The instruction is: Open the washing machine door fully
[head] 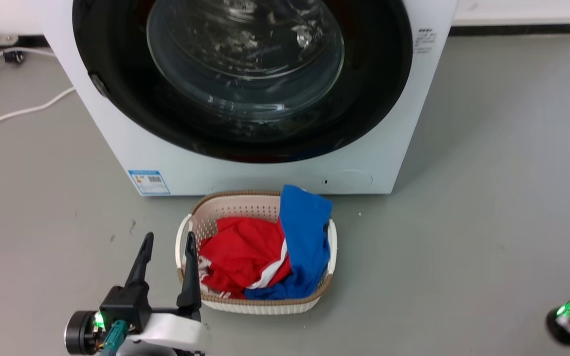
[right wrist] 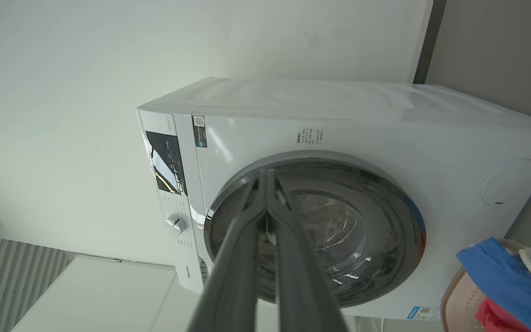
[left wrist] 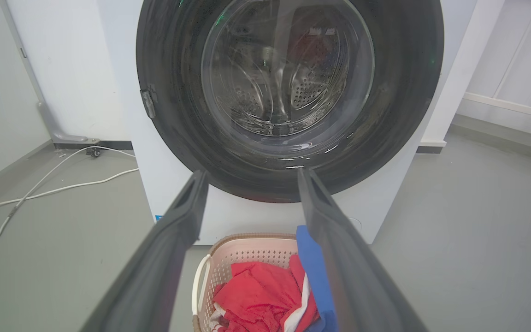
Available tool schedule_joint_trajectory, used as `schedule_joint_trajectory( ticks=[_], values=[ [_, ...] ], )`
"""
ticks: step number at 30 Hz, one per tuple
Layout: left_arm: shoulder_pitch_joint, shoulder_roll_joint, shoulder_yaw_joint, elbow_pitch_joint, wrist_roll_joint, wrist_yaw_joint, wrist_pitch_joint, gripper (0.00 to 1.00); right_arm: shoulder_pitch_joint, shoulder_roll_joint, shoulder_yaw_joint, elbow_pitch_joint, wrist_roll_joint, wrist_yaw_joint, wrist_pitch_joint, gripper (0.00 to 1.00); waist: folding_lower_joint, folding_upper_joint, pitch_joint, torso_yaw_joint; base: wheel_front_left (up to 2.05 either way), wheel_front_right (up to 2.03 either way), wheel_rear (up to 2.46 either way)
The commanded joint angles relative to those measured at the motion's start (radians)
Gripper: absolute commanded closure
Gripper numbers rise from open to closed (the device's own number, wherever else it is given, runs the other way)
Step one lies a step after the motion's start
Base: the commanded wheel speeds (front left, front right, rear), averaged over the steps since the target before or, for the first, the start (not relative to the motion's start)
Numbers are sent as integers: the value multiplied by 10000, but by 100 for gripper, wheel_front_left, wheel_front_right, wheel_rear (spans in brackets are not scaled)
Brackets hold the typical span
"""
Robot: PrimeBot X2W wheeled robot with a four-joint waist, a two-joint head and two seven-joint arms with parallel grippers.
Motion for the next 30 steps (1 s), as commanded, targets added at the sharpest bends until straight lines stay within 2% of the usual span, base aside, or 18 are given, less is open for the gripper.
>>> schedule_joint_trajectory(
  ticks=[1,8,14,22,30],
  values=[
    [-177,-3,17,-98,63,54,-28,0,-428,-170,-217,204,74,4,110,100,0,-1,290,83,0,0,0],
    [-675,-1,88,-452,318,165,-28,0,-2391,-1073,-1022,1305,-40,4,592,100,0,-1,1234,258,0,0,0],
    [-1205,-1,68,-793,515,258,-28,0,-4108,-1843,-1022,2133,-191,4,1244,100,0,-1,2135,387,0,0,0],
    [-1999,-3,-135,-1100,600,337,-28,0,-6392,-2805,-318,2961,-558,4,2349,100,0,-1,3293,664,0,0,0],
    [-2361,-3,-281,-1182,517,391,-28,0,-8125,-3270,726,3376,-1202,4,3055,100,0,-1,4185,898,0,0,0]
  ],
)
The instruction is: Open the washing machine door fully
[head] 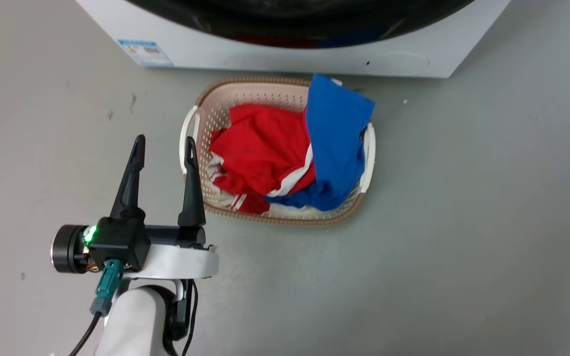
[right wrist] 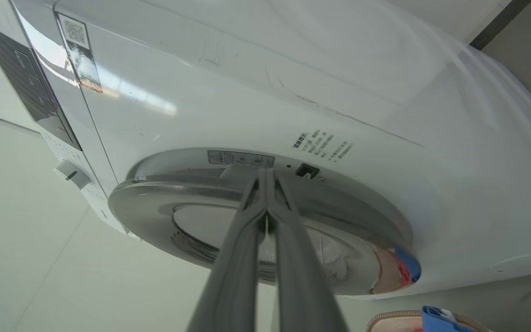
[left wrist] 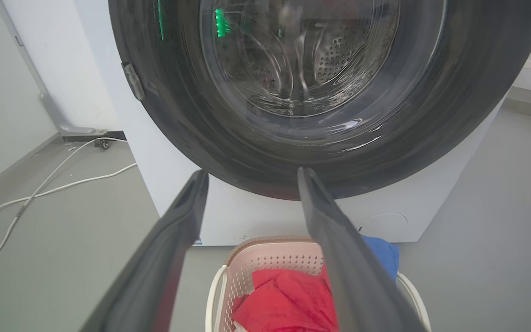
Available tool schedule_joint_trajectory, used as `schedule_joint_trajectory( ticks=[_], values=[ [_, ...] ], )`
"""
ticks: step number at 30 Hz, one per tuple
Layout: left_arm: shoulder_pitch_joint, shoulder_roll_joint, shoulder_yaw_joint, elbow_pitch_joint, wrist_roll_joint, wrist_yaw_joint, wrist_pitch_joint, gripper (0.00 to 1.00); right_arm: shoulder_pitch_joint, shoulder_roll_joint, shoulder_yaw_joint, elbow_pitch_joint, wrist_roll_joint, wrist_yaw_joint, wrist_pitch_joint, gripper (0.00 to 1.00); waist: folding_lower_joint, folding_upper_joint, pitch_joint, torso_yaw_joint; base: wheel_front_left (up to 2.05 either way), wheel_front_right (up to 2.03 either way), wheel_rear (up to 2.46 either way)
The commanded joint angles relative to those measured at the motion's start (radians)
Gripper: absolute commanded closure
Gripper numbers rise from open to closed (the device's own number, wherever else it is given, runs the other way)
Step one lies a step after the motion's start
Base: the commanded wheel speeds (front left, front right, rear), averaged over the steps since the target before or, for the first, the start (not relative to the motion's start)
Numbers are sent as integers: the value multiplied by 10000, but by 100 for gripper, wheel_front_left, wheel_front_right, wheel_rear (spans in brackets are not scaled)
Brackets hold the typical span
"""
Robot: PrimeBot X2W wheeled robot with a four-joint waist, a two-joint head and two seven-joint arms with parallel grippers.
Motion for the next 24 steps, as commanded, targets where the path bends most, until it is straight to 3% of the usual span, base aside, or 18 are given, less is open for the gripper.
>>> schedule_joint_trajectory(
  ticks=[1,15,20,24],
  values=[
    [-155,-5,-17,-36,-22,47,-28,0,-261,-111,83,52,-104,4,49,100,-1,0,298,162,0,0,0],
    [-650,-3,-358,-122,-300,229,-28,0,-3546,-671,1640,1630,-1579,3,1158,100,-1,0,1456,719,0,0,0],
    [-809,-2,-460,-156,-403,329,-28,0,-4630,-484,2000,2109,-2090,6,1510,100,-1,0,1777,938,0,0,0],
    [-866,-3,-531,-127,-455,359,-27,0,-4611,-329,2145,2160,-2164,6,1702,100,-1,0,1806,994,0,0,0]
  ],
)
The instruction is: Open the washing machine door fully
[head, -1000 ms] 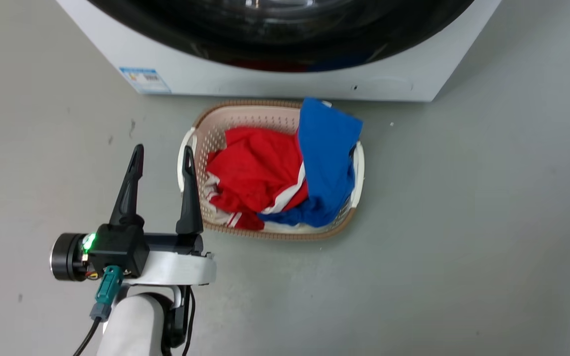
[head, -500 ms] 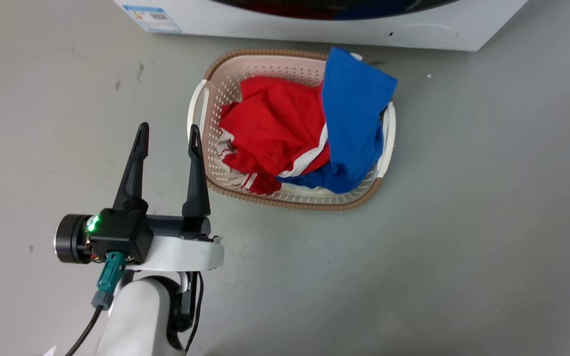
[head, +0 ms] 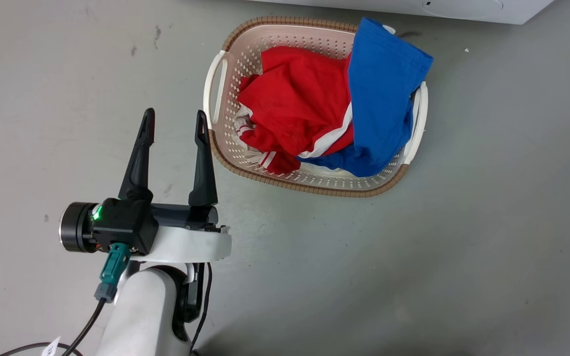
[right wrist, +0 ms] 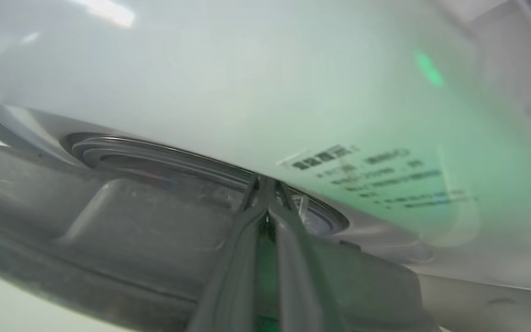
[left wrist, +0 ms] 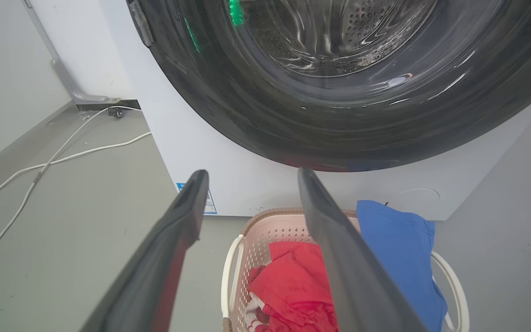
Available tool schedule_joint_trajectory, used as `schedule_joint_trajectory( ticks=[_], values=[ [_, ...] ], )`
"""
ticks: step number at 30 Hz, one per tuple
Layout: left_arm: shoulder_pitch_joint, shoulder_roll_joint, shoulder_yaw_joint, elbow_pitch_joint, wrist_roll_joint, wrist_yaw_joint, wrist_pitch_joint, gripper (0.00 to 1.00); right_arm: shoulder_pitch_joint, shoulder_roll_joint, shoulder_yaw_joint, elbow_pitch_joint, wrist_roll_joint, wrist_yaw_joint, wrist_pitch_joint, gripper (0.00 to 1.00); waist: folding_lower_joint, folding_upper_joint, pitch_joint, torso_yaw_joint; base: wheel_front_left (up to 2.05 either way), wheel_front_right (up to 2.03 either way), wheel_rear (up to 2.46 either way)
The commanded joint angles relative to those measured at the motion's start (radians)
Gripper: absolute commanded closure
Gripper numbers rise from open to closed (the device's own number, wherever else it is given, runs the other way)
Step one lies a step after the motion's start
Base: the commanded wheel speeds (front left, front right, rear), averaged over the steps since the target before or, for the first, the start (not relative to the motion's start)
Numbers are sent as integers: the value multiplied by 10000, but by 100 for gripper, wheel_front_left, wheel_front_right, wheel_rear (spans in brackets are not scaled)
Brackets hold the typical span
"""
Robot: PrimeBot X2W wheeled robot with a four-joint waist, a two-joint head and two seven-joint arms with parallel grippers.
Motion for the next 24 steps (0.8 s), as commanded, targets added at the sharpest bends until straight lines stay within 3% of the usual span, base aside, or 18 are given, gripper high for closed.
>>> schedule_joint_trajectory(
  ticks=[1,10,24],
  values=[
    [-137,-1,-5,3,-49,35,-27,0,59,151,80,-25,10,8,91,100,-1,0,-18,1,0,0,0],
    [-52,-1,98,94,37,6,-27,0,946,347,379,-628,243,17,565,100,-1,0,-297,-195,0,0,0],
    [308,-3,339,226,193,-152,-27,0,2834,376,819,-2548,773,56,846,100,-1,0,-1096,-436,0,0,0]
  ],
)
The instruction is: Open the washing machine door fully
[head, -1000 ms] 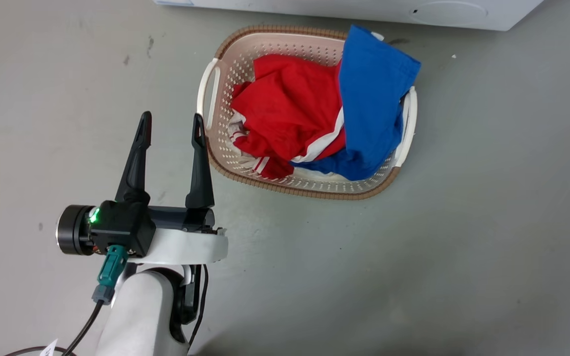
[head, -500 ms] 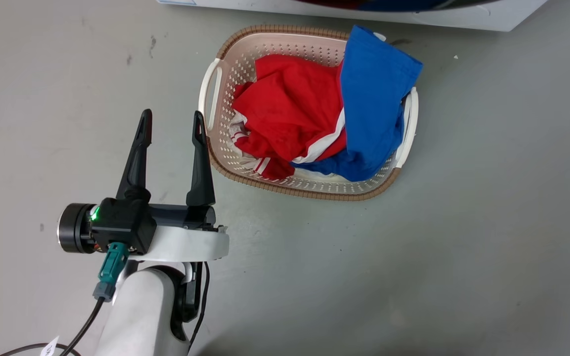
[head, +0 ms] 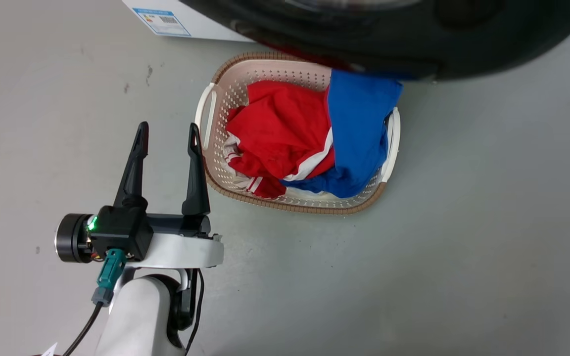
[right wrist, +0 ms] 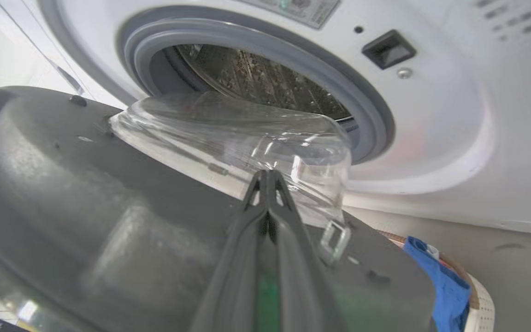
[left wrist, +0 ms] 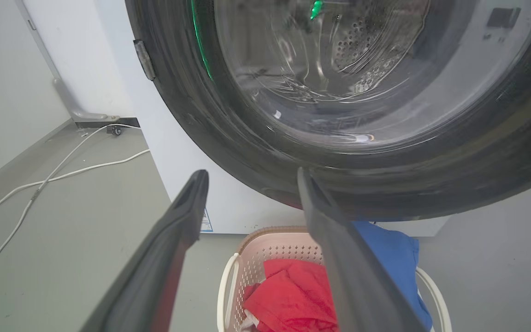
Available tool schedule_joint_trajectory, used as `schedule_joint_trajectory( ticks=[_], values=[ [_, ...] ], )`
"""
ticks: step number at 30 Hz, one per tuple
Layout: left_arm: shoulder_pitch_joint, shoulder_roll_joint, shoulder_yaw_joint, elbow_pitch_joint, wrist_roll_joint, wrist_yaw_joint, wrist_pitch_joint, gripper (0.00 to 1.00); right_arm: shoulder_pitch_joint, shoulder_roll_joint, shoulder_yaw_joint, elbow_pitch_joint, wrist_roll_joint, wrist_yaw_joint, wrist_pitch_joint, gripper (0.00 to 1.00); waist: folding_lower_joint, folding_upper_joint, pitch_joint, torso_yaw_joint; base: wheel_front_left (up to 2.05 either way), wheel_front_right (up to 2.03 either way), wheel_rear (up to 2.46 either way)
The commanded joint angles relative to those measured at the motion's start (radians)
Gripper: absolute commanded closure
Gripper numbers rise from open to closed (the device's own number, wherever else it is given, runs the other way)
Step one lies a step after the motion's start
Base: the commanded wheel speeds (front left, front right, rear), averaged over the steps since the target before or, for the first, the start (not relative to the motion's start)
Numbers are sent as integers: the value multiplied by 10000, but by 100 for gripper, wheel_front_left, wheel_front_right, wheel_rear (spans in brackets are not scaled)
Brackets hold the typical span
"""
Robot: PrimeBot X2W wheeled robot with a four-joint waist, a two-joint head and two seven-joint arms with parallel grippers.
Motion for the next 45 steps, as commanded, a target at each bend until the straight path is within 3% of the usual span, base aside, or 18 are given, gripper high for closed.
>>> schedule_joint_trajectory(
  ticks=[1,10,24,45],
  values=[
    [70,-3,37,8,75,-2,-27,0,278,250,203,-235,127,99,88,100,-1,0,-121,-28,0,0,0],
    [330,-5,110,30,110,-38,-27,0,1804,118,397,-1461,497,76,70,100,-1,0,-556,-65,0,0,0],
    [653,-3,297,130,267,-145,-27,0,4162,410,1031,-3204,754,75,-320,100,-1,0,-1233,-199,0,0,0],
    [1283,-3,321,400,468,-259,-27,0,6165,1181,2717,-3823,972,76,-1023,100,-1,0,-2427,-136,0,0,0]
  ],
)
